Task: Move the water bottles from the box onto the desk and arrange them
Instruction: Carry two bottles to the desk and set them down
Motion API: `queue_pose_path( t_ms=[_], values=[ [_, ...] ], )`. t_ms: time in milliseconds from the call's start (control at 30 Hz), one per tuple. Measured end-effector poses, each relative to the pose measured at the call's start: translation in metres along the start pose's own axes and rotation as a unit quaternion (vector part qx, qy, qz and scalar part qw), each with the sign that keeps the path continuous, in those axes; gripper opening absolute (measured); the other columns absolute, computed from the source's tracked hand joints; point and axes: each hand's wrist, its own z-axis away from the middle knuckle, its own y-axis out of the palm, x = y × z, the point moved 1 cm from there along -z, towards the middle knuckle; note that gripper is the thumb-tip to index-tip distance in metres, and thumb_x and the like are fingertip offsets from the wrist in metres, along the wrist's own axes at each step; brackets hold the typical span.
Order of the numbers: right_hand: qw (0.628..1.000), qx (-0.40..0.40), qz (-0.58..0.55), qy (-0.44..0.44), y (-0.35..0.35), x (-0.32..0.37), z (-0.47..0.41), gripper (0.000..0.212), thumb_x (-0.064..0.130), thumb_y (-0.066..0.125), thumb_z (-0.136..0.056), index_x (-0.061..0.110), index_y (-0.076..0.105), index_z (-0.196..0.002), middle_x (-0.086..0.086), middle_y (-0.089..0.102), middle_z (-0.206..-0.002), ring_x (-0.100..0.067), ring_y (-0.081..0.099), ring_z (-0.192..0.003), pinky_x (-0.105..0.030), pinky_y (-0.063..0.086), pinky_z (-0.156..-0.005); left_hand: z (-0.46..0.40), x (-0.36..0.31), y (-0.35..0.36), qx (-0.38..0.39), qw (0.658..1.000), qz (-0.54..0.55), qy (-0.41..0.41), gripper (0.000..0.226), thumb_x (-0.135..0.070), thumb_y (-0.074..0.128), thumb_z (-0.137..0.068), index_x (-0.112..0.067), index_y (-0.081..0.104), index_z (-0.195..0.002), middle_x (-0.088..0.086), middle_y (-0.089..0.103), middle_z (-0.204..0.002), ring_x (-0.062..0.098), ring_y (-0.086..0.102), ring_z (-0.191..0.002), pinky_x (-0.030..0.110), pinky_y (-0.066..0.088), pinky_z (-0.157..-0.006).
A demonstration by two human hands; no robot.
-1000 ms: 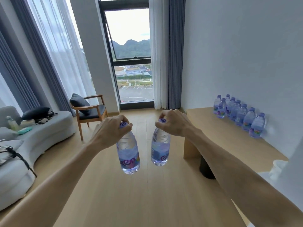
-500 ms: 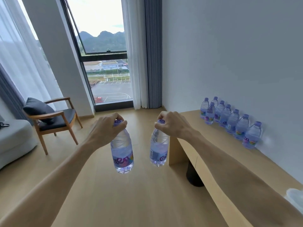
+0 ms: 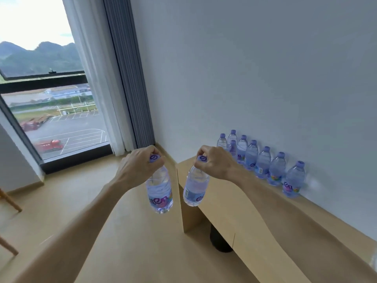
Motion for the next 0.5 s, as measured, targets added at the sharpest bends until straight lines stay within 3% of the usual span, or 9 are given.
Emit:
queue_pose_path(
  t_ms=[200,333,500],
  values=[
    [0.995,-0.031,-0.001,0.097,-0.009,-0.069,-0.038,0.015,0.041,0.058,-0.084,0.026,0.056,-0.085,0.01,0.06,-0.074,-0.015,0.057,-0.075,-0.033,0.043,-0.065,-0.093,-0.014,0.061,0.044,0.997,0.056,0.041,0.017,-0.049,0.054,-0.087,-0.034,0.057,-0.08,-0.017,0.062,-0.078,0.006,0.057,-0.071,0.027,0.04,-0.058],
    [0.987,-0.058,-0.002,0.149,-0.016,-0.125,-0.056,0.018,0.04,0.059,-0.083,0.022,0.057,-0.084,0.005,0.063,-0.074,-0.016,0.059,-0.072,-0.036,0.047,-0.066,-0.145,-0.034,0.11,0.083,0.99,0.08,0.083,0.016,-0.048,0.054,-0.089,-0.034,0.058,-0.082,-0.016,0.063,-0.077,0.003,0.057,-0.07,0.026,0.04,-0.055],
    [0.975,-0.065,0.005,0.211,-0.024,-0.196,-0.073,0.018,0.045,0.057,-0.083,0.027,0.057,-0.085,0.008,0.062,-0.081,-0.012,0.057,-0.075,-0.029,0.041,-0.062,-0.205,-0.064,0.175,0.143,0.978,0.1,0.115,0.014,-0.046,0.053,-0.088,-0.034,0.058,-0.082,-0.015,0.064,-0.08,0.009,0.059,-0.073,0.031,0.047,-0.062]
  ],
)
